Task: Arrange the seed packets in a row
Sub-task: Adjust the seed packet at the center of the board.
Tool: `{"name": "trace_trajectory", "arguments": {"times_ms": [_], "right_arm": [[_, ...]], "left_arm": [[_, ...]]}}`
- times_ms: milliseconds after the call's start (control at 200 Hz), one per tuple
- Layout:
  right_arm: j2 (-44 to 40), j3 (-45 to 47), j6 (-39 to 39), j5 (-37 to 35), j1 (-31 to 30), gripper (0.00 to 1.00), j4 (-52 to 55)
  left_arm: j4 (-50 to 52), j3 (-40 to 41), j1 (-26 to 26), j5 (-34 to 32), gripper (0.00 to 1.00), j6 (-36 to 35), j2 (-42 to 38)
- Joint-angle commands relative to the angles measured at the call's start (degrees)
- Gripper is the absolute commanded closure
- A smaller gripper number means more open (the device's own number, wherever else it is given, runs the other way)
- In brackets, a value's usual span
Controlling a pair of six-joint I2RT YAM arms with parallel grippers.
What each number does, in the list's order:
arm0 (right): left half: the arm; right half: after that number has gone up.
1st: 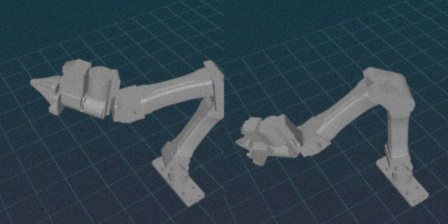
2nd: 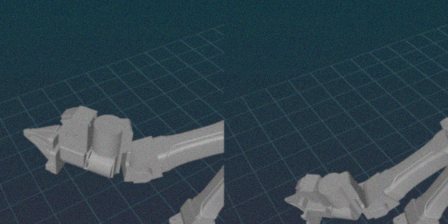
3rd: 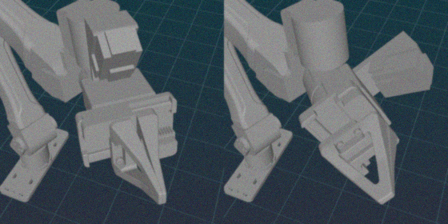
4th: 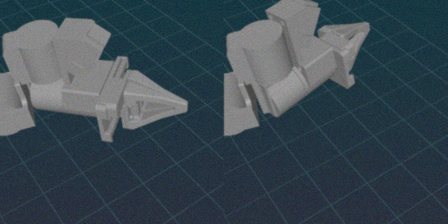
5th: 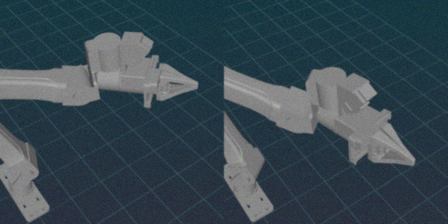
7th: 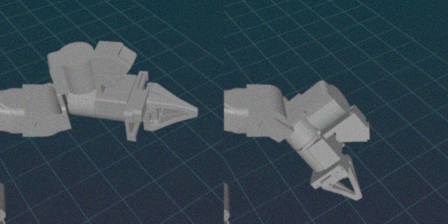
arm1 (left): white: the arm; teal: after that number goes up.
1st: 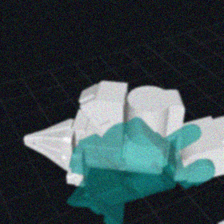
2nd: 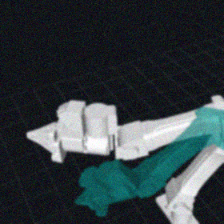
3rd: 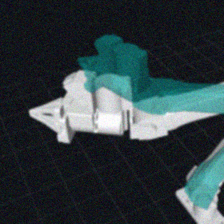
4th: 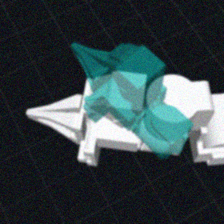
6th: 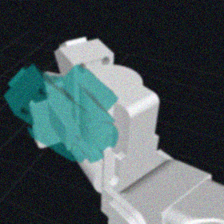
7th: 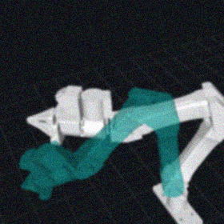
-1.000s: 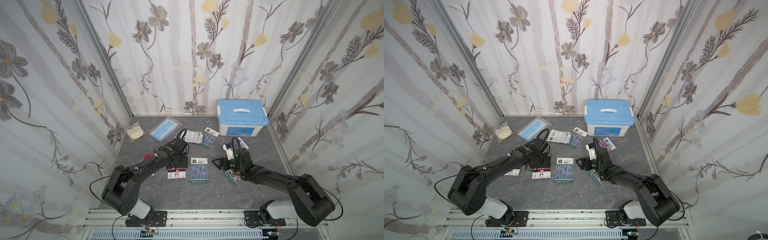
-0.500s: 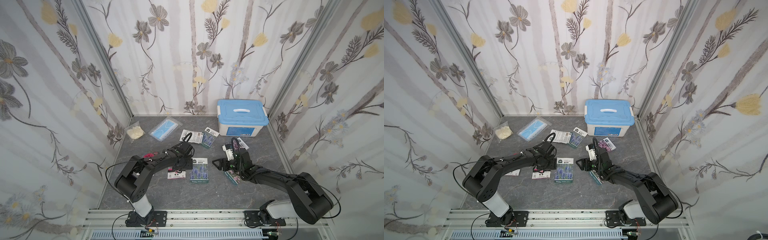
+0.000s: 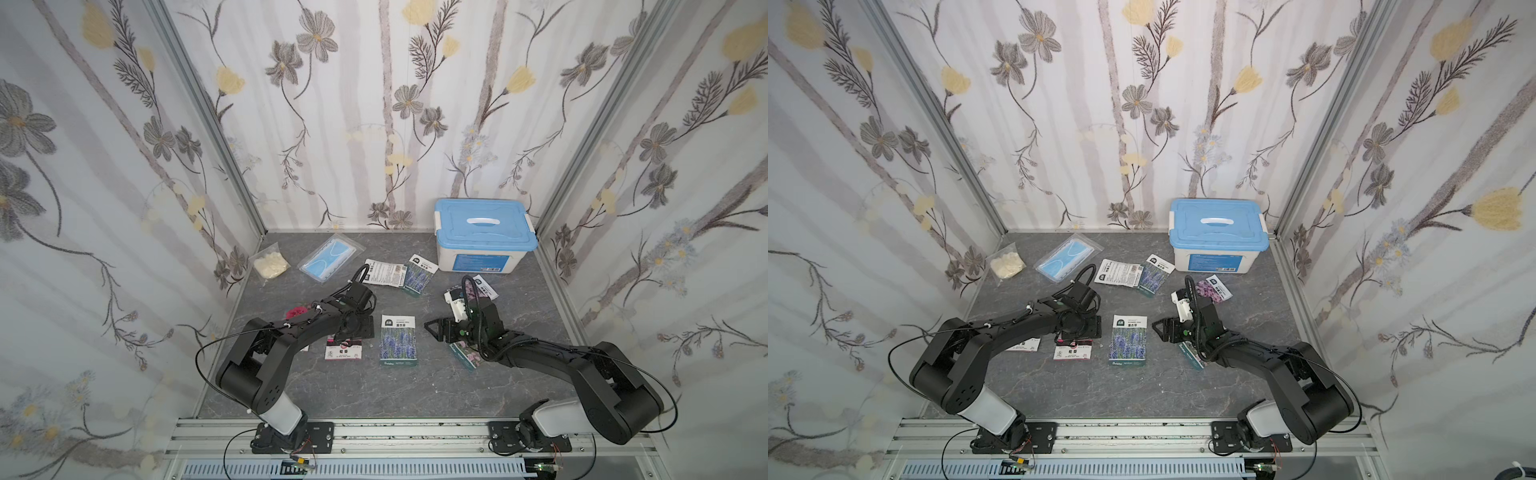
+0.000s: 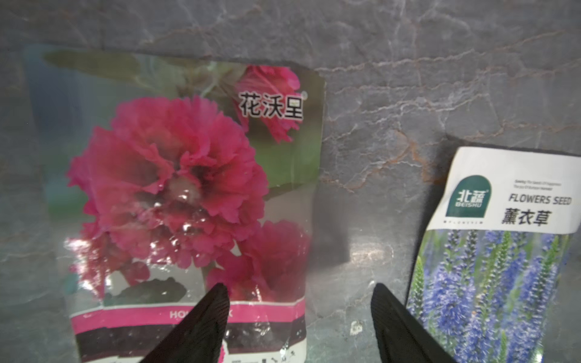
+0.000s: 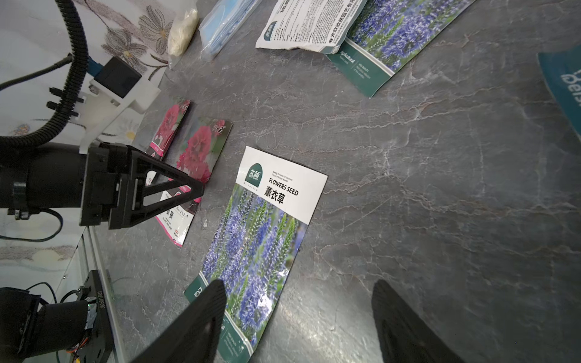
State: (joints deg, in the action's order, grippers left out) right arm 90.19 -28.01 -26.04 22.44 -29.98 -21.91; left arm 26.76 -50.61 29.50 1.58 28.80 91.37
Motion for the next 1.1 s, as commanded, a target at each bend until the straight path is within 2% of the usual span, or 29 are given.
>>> {"name": "trace_trajectory", "arguments": {"times_ms": [0,285,450,570,594,669,814,934,1094], "right_arm": [[0.4,-0.1,0.4,0.5,0.0,0.25,-2.6],[-0.2,0.1,0.3,0.6,-0.1,0.25,-2.5],[-0.3,0.0,0.1,0.6,0.1,0.25,-2.6],[-0.3,0.0,0.1,0.6,0.1,0.25,-2.6],[-0.2,0.1,0.1,0.7,0.1,0.25,-2.7],[-0.1,0.2,0.0,0.9,0.1,0.25,-2.9],[0.1,0.2,-0.2,1.3,0.1,0.25,-3.2],[0.2,0.3,-0.3,1.3,0.1,0.25,-3.2],[0.4,0.1,-0.3,1.3,0.1,0.25,-3.3]], "left_arm": [[2.0,0.1,-1.3,-0.5,0.25,-1.6,-1.3],[4.2,-1.7,-1.4,-0.6,0.25,-1.1,-4.8],[2.5,0.1,0.8,-0.6,0.26,2.7,-5.9],[-0.9,2.8,2.3,-1.8,0.25,8.0,-7.2],[-1.8,3.4,2.5,-2.2,0.24,9.5,-7.4],[-3.3,4.5,3.5,-3.9,0.1,12.6,-8.1],[-5.8,6.0,5.5,-8.3,0.0,16.8,-9.8],[-4.8,5.9,5.5,-11.0,0.0,19.3,-9.4],[1.4,2.2,6.0,-14.3,0.0,25.0,-5.3]]}}
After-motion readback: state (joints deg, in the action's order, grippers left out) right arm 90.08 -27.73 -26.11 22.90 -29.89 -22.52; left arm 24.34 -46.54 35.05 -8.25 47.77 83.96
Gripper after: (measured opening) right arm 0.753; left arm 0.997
